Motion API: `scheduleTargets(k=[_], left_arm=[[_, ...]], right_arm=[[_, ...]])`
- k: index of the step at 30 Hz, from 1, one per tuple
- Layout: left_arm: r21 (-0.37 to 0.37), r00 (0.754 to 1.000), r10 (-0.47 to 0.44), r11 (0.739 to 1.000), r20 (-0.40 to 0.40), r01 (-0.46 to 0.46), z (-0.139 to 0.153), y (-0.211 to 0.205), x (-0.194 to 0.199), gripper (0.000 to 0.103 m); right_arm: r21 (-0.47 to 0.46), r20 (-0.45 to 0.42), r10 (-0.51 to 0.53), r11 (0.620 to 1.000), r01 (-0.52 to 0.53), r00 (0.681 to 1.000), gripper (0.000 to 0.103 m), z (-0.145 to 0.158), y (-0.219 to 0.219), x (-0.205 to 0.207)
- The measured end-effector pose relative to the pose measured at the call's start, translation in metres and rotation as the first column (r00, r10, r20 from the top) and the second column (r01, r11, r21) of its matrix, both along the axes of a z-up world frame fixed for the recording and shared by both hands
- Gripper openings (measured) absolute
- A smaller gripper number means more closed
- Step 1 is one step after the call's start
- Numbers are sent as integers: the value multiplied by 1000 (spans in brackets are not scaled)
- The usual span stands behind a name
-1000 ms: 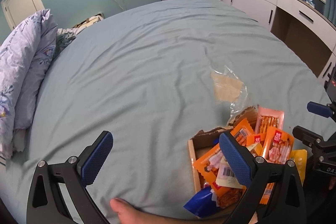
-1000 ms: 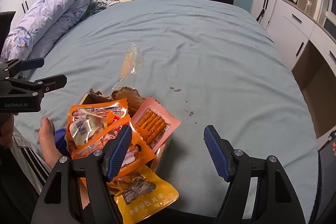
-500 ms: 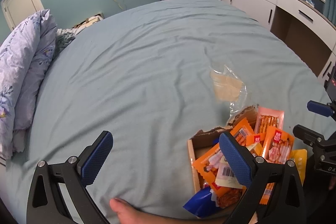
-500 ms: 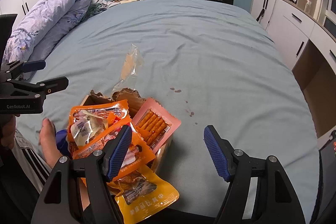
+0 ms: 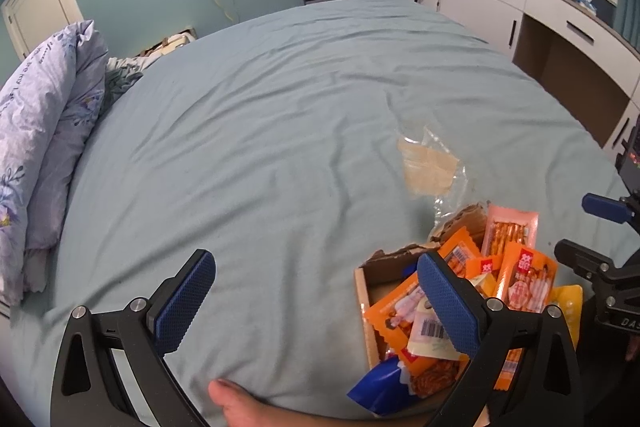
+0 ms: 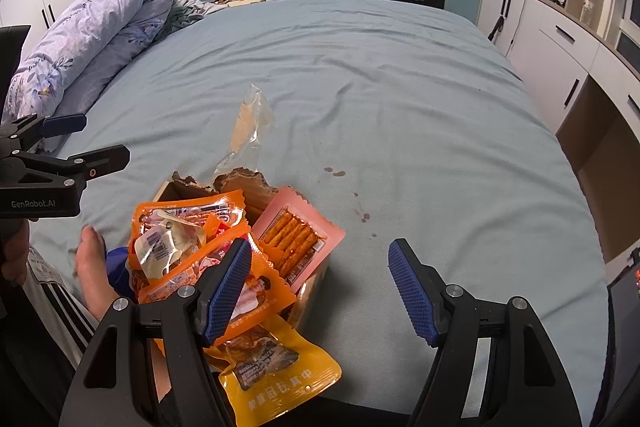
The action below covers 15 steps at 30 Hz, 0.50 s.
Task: Organize snacks
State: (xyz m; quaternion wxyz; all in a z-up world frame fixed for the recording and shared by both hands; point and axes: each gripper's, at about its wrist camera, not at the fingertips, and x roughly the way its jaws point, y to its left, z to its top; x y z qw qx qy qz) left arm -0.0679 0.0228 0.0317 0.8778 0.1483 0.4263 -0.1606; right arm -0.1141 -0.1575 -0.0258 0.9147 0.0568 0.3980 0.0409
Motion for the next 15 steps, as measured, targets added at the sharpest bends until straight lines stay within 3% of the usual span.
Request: scheduleTargets(k=[15], left_arm=[[-9, 999, 9, 1000, 40, -8, 6, -1, -3, 103]], right_arm=[[-8, 1, 2, 1000, -2, 1000, 70, 0, 2, 0]])
